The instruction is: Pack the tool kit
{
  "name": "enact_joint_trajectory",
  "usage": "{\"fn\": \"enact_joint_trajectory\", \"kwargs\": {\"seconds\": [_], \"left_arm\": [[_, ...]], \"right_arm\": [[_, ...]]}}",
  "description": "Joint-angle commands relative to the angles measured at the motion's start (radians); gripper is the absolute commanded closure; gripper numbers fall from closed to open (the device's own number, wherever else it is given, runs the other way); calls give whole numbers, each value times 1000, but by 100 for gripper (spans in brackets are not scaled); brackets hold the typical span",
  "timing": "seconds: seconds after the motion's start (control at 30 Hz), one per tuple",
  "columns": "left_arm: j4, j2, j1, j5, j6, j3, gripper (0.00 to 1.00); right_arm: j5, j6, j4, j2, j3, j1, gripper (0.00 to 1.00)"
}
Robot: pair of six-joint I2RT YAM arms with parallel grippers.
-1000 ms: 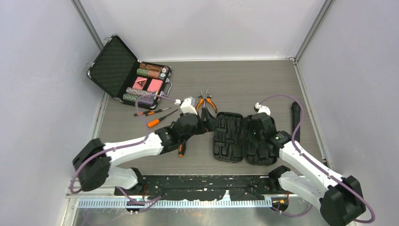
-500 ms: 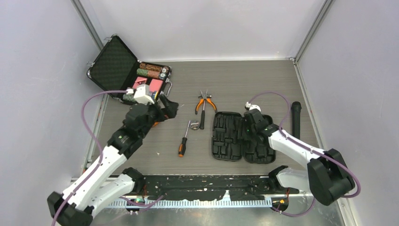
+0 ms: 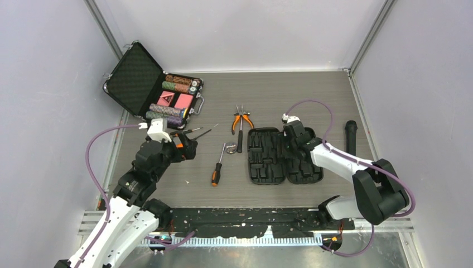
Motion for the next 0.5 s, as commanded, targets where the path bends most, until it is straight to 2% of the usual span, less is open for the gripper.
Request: {"fn": "enact_joint_trajectory", "kwargs": {"seconds": [0.0,0.3,0.47], "left_arm": [[-58,-10,6,2,31,-9,4],[-107,129,7,34,78,49,3],[-56,236,24,46,63,73,3]], "right_arm": [[4,-27,-1,-37,74,-3,50],[25,-30,-102,-259,129,-3,36],[14,-14,-95,-380,84,-2,31]]}}
